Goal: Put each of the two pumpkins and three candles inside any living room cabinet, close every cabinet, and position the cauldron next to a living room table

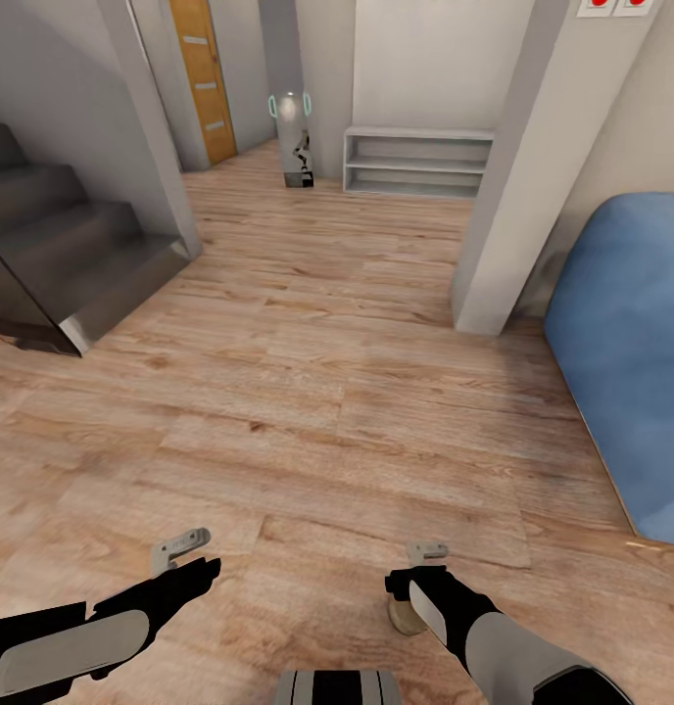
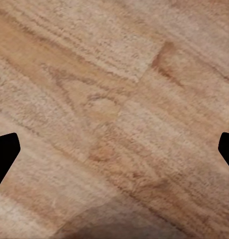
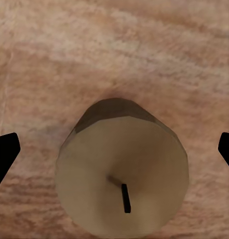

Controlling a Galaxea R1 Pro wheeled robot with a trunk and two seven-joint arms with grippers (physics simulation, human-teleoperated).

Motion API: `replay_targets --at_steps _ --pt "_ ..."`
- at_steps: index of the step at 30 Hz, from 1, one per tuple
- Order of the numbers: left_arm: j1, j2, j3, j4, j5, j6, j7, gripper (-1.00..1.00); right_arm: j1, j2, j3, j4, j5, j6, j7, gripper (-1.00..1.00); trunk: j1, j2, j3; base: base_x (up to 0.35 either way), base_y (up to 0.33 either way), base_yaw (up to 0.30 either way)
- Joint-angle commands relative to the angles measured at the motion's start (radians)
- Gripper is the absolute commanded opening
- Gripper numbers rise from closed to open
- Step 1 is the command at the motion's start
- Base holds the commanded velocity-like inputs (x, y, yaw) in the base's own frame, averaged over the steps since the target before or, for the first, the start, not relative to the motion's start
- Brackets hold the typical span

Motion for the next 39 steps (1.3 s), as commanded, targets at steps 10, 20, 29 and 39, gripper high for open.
replay_targets --at_steps 10,20,29,39 --pt "-0.002 0.0 -0.003 -0.001 0.005 -0.006 0.001 1.0 0.0 0.0 0.009 -0.002 -0.01 0.005 -0.006 1.0 0.0 0.0 -0.001 0.0 0.0 0.0" --pt "-0.002 0.001 -0.003 -0.001 0.005 -0.006 0.001 1.0 0.0 0.0 0.009 -0.002 -0.01 0.006 -0.006 1.0 0.0 0.0 -0.001 0.0 0.0 0.0" --pt "-0.001 0.001 -0.003 -0.001 0.005 -0.006 0.001 1.0 0.0 0.0 0.01 -0.002 -0.01 0.006 -0.006 1.0 0.0 0.0 -0.001 0.0 0.0 0.0" --pt "-0.002 0.001 -0.003 -0.001 0.005 -0.005 0.001 1.0 0.0 0.0 0.009 -0.002 -0.01 0.006 -0.006 1.0 0.001 -0.001 -0.012 0.0 0.0 0.0"
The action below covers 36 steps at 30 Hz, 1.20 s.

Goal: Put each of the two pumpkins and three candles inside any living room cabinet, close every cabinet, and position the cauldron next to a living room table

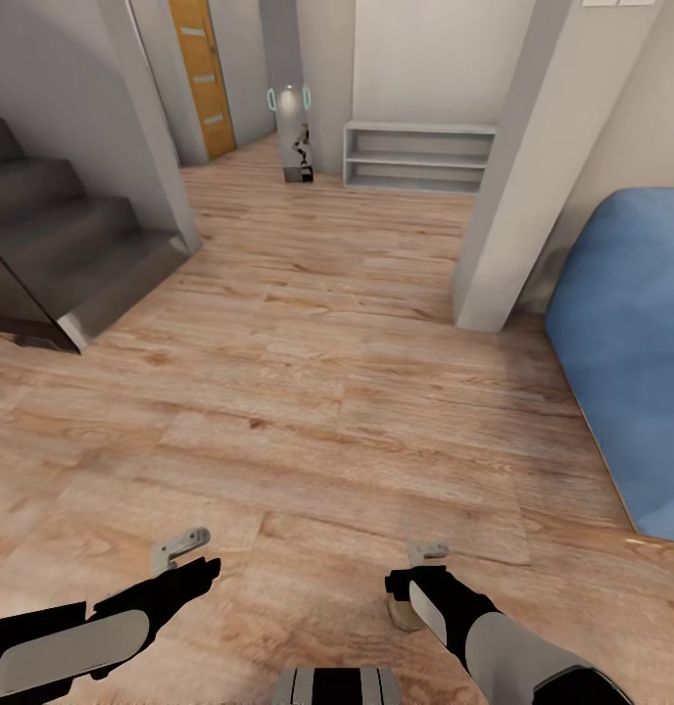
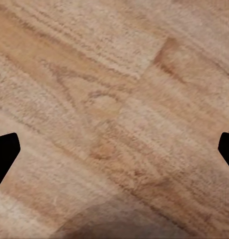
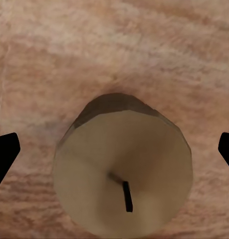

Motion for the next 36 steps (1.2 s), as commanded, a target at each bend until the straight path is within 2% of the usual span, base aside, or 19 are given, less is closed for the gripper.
replay_targets --at_steps 1,3,15,19,34,36 --pt "-0.002 0.0 -0.003 -0.001 0.005 -0.005 0.001 1.0 0.0 0.0 0.008 -0.002 -0.01 0.005 -0.007 1.0 0.0 -0.001 -0.005 0.0 0.0 0.0" --pt "-0.002 0.0 -0.003 -0.001 0.005 -0.005 0.001 1.0 0.0 0.0 0.008 -0.002 -0.01 0.005 -0.007 1.0 0.001 -0.001 -0.013 0.0 0.0 0.0" --pt "-0.002 0.0 -0.003 -0.001 0.005 -0.005 0.001 1.0 0.0 0.0 0.009 -0.002 -0.01 0.005 -0.007 1.0 0.001 -0.001 -0.013 0.0 0.0 0.0" --pt "-0.002 0.0 -0.003 -0.001 0.005 -0.005 0.001 1.0 0.0 0.0 0.008 -0.002 -0.01 0.005 -0.007 1.0 0.003 -0.002 -0.028 0.0 0.0 0.0" --pt "-0.001 0.0 -0.002 -0.001 0.005 -0.005 0.001 1.0 0.0 0.0 0.008 -0.002 -0.01 0.005 -0.007 1.0 0.003 -0.002 -0.028 0.0 0.0 0.0" --pt "-0.001 0.0 -0.002 -0.001 0.005 -0.005 0.001 1.0 0.0 0.0 0.008 -0.002 -0.01 0.005 -0.007 1.0 0.004 -0.003 -0.036 0.0 0.0 0.0"
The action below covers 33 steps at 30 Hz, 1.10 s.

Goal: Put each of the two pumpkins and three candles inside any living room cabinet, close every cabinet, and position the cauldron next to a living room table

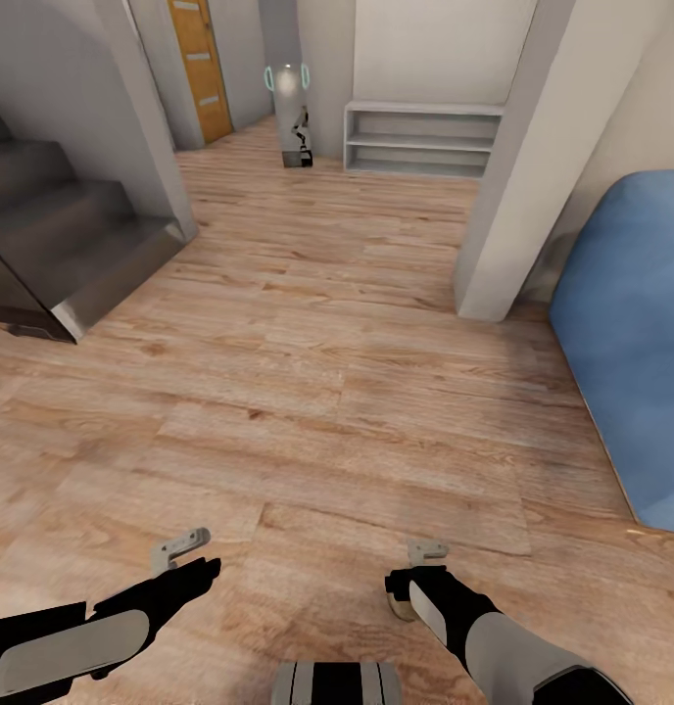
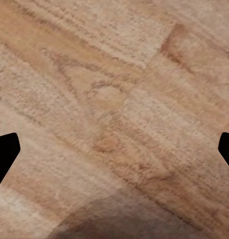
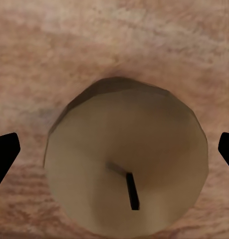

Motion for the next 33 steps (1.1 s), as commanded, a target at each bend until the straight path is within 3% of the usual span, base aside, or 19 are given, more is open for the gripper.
replay_targets --at_steps 1,3,33 --pt "-0.002 0.0 -0.003 -0.001 0.005 -0.005 0.001 1.0 0.0 0.0 0.009 -0.002 -0.01 0.005 -0.007 1.0 0.0 -0.001 -0.005 0.0 0.0 0.0" --pt "-0.002 0.0 -0.003 -0.001 0.005 -0.005 0.001 1.0 0.0 0.0 0.009 -0.002 -0.01 0.005 -0.007 1.0 0.001 -0.001 -0.012 0.0 0.0 0.0" --pt "-0.002 0.001 -0.002 -0.001 0.005 -0.005 0.001 1.0 0.0 -0.002 0.009 -0.003 -0.01 0.006 -0.007 1.0 0.001 -0.001 -0.012 0.0 0.0 0.0"
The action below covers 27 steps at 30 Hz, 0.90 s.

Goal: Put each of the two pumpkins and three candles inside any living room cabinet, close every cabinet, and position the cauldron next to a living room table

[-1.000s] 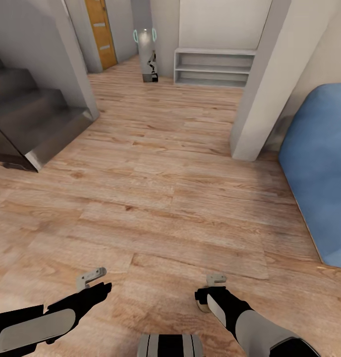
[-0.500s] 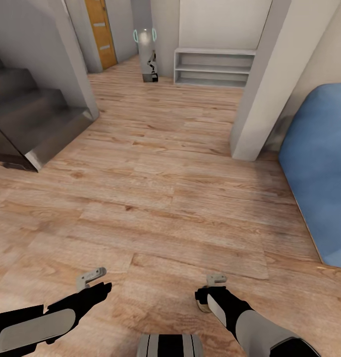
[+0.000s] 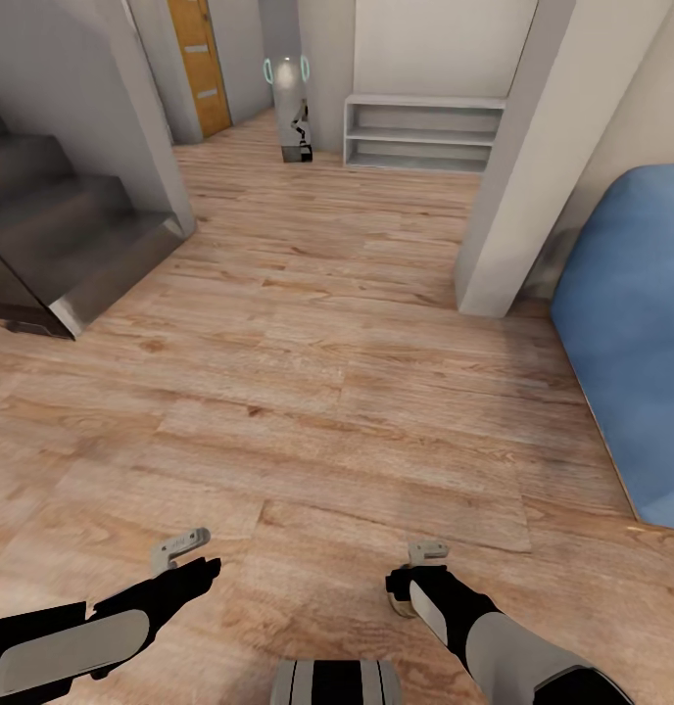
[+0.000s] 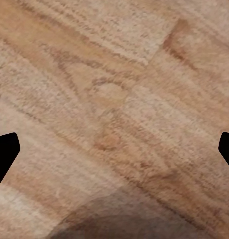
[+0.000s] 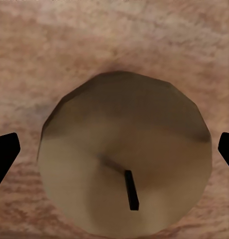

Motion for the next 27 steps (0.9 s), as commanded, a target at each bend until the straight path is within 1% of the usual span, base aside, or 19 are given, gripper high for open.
replay_targets --at_steps 1,27 --pt "-0.002 0.0 -0.003 -0.001 0.005 -0.005 0.001 1.0 0.0 -0.001 0.009 -0.002 -0.01 0.005 -0.007 1.0 0.0 0.0 -0.001 0.0 0.0 0.0" --pt "-0.002 0.0 -0.003 -0.002 0.005 -0.005 0.001 1.0 0.0 -0.001 0.009 -0.001 -0.01 0.005 -0.007 1.0 0.0 0.0 -0.001 0.0 0.0 0.0"
